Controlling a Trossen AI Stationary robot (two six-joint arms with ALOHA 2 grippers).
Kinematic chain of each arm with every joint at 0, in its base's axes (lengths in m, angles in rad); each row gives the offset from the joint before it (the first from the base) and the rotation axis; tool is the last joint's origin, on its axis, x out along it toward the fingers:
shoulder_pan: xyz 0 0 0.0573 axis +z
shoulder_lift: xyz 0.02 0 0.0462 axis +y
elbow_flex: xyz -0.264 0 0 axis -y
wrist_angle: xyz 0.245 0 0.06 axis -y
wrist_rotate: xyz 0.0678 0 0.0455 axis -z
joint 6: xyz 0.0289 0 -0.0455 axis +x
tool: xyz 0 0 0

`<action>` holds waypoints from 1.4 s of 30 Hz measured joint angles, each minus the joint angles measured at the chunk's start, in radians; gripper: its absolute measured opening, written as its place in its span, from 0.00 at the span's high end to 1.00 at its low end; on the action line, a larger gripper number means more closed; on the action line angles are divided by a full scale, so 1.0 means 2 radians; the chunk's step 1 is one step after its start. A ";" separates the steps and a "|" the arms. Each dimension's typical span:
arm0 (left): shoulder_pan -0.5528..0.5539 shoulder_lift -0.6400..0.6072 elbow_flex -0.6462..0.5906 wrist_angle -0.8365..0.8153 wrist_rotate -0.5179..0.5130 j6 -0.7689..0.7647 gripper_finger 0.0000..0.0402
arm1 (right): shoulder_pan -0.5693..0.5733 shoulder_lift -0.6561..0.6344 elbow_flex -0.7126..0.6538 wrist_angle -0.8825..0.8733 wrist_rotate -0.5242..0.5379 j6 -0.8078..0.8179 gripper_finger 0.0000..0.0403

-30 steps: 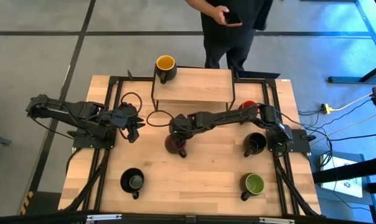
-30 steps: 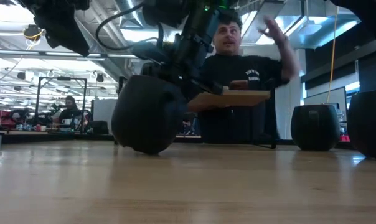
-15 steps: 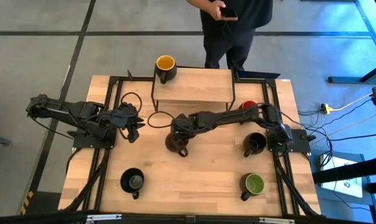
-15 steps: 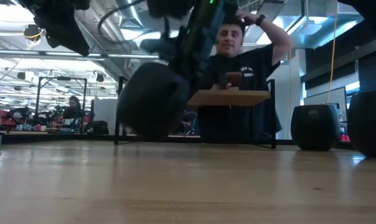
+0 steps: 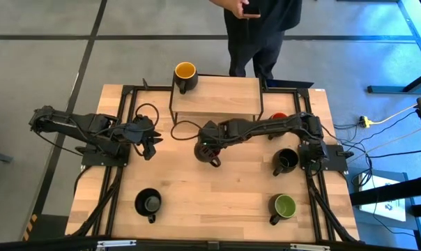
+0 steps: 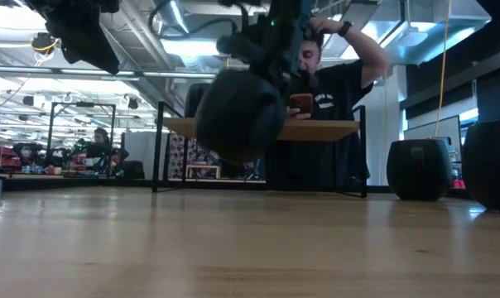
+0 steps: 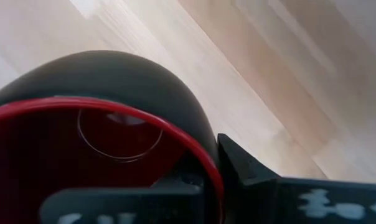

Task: Place coffee mugs
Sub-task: Put the red mug on the shelf

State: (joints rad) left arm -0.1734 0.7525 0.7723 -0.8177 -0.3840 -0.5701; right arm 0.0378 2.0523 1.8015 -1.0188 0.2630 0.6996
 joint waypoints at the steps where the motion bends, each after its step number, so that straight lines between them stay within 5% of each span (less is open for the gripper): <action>1: 0.000 0.000 0.000 0.001 0.000 0.000 0.75 | 0.000 0.005 0.000 -0.007 0.003 0.000 0.99; 21: 0.000 0.000 0.000 0.005 0.000 -0.002 0.75 | -0.010 0.051 0.000 -0.014 -0.061 -0.001 0.96; 35: 0.000 0.000 0.000 0.005 0.000 -0.003 0.75 | -0.009 0.040 0.000 -0.002 -0.057 -0.012 0.55; 42: 0.000 0.000 0.000 0.005 0.000 -0.002 0.75 | -0.009 -0.001 0.000 -0.004 -0.045 -0.014 0.44</action>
State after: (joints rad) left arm -0.1734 0.7525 0.7727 -0.8069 -0.3847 -0.5749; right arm 0.0200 2.0509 1.8019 -1.0278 0.1735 0.6724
